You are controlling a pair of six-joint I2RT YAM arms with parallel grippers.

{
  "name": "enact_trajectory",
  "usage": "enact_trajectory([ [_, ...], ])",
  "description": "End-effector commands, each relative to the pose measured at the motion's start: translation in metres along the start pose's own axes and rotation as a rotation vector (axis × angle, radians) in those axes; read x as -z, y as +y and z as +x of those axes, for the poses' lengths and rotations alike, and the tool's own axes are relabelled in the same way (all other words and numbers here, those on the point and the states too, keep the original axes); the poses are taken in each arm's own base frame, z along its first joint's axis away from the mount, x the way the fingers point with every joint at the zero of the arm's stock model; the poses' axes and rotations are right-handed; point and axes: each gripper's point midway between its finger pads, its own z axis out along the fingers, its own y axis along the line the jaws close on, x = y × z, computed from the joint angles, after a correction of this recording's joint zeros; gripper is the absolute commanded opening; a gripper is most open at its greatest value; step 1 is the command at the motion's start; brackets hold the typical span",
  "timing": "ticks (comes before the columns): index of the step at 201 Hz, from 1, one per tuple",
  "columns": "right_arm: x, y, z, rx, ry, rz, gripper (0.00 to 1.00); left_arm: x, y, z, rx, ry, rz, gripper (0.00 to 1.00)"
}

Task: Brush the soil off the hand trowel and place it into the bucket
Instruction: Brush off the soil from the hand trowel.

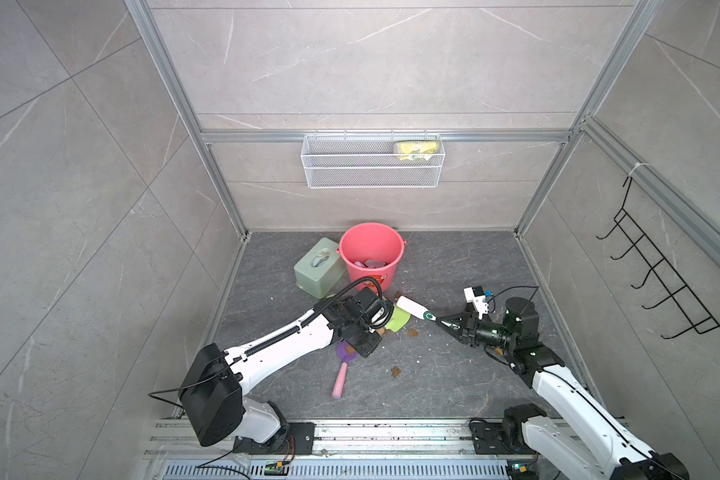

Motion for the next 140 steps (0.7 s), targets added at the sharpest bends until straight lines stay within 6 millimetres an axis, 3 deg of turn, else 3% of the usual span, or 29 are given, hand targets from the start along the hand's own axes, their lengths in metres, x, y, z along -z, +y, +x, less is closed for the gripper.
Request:
enact_trajectory([
  [1, -0.007, 0.004, 0.003, 0.002, 0.012, -0.019, 0.0, 0.002, -0.003, -0.012, -0.038, -0.036, 0.009, 0.0],
  [49, -0.02, -0.009, 0.002, 0.007, 0.039, 0.019, 0.0, 0.003, -0.005, -0.015, -0.039, -0.044, 0.022, 0.0],
  [100, 0.004, -0.017, -0.029, 0.008, -0.026, 0.038, 0.0, 0.002, 0.001, -0.008, -0.021, -0.014, -0.007, 0.0],
  [140, 0.014, -0.008, -0.024, 0.007, -0.033, 0.02, 0.0, 0.001, 0.002, -0.008, -0.006, -0.013, -0.011, 0.0],
])
